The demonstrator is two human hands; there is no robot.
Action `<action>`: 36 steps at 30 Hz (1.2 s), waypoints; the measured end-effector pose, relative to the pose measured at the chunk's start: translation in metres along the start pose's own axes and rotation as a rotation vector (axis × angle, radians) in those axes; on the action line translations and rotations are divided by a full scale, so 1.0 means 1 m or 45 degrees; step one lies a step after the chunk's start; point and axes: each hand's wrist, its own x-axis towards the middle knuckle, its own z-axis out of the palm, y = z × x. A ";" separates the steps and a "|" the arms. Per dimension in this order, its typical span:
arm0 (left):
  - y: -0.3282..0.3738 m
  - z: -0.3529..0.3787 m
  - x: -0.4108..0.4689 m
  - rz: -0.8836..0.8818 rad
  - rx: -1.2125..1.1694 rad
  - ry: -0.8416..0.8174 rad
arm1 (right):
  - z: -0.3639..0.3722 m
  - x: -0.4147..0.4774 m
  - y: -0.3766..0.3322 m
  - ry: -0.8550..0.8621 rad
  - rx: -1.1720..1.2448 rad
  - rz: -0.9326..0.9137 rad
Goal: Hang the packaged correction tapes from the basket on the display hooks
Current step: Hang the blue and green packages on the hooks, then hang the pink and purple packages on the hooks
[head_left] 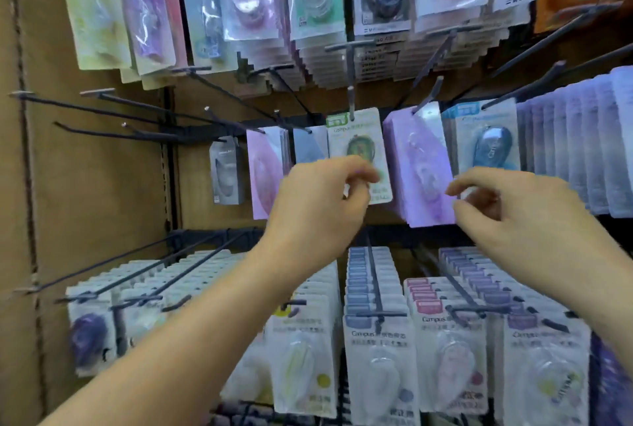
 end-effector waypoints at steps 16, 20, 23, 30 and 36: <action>-0.133 -0.219 -0.334 -0.530 0.565 -0.526 | 0.106 -0.138 -0.232 -0.732 0.465 -0.628; -0.161 -0.290 -0.454 -0.869 0.650 -0.724 | 0.164 -0.199 -0.302 -1.066 0.409 -0.716; -0.167 -0.332 -0.536 -1.142 0.611 -0.826 | 0.217 -0.256 -0.345 -1.282 0.366 -0.783; -0.163 -0.380 -0.709 -1.768 0.589 -0.870 | 0.337 -0.405 -0.416 -1.801 0.337 -0.874; -0.173 -0.362 -0.825 -2.248 0.504 -0.807 | 0.446 -0.538 -0.429 -2.132 0.277 -0.808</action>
